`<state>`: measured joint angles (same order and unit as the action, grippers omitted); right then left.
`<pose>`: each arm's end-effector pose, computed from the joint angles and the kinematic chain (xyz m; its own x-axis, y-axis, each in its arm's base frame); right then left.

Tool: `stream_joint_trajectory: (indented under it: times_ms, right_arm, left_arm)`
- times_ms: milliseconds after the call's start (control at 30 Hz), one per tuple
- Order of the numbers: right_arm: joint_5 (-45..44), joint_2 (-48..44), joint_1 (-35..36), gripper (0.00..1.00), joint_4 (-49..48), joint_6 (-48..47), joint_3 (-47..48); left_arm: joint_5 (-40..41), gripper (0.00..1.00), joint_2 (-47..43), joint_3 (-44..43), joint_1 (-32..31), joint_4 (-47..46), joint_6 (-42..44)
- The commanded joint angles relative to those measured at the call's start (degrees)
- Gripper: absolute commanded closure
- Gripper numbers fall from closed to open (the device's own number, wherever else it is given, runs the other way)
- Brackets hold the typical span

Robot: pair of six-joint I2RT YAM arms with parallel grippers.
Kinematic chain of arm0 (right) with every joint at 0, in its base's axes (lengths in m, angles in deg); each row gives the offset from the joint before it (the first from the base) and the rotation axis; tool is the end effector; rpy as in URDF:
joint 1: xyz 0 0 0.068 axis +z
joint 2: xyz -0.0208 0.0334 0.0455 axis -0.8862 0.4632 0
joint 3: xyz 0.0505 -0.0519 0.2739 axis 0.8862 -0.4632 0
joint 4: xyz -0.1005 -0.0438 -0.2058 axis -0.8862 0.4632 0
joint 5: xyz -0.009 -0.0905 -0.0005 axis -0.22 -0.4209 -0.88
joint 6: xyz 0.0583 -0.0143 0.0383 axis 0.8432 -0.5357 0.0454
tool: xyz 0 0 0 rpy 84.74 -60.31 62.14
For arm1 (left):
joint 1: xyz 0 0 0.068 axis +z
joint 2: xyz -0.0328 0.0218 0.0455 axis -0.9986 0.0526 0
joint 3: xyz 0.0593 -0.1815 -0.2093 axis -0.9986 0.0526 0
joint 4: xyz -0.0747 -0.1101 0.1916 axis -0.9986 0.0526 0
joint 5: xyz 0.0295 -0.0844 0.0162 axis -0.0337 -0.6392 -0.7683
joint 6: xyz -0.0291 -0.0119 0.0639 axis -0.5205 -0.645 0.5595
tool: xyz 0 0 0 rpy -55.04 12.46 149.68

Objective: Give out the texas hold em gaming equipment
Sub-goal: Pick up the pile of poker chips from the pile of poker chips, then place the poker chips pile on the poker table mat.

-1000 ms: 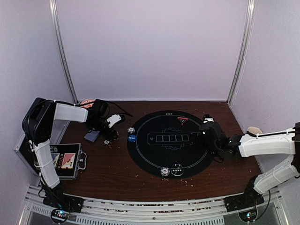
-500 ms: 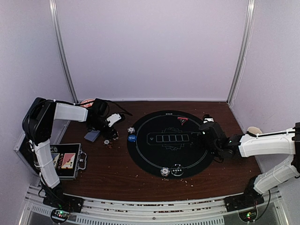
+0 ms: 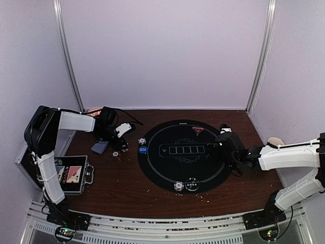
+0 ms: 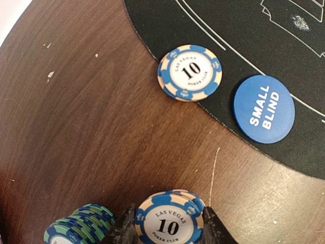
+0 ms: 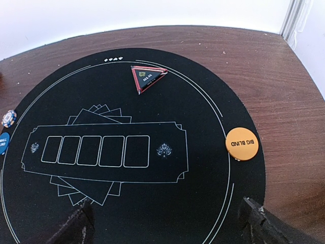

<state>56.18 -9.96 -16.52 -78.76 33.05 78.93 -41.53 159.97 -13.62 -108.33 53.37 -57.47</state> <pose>0.1938 0.1598 0.2081 -0.5867 0.0595 -0.8076 -0.0860 0.9871 0.1352 0.3523 -0.1512 0.1618 -0.5265 0.6584 -0.5379 0.7591 0.6489 0.0513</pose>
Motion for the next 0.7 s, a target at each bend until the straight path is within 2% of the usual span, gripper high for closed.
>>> stream_joint_trajectory:
  times_ms: [0, 400, 667]
  right_arm:
    - [-0.5, 0.1, 0.3, 0.00, -0.7, 0.0, 0.6]
    - [-0.9, -0.2, 0.3, 0.00, -0.6, 0.3, 0.6]
    - [-1.9, -1.1, 0.3, 0.00, -0.7, 0.8, 0.2]
  left_arm:
    - [-1.7, 0.65, 0.6, -1.6, 0.6, 1.0, -0.3]
    - [-3.6, 0.67, -3.6, -4.5, 0.0, 3.2, -0.5]
    - [-3.2, 0.67, -2.9, -12.2, -6.0, 6.1, -1.9]
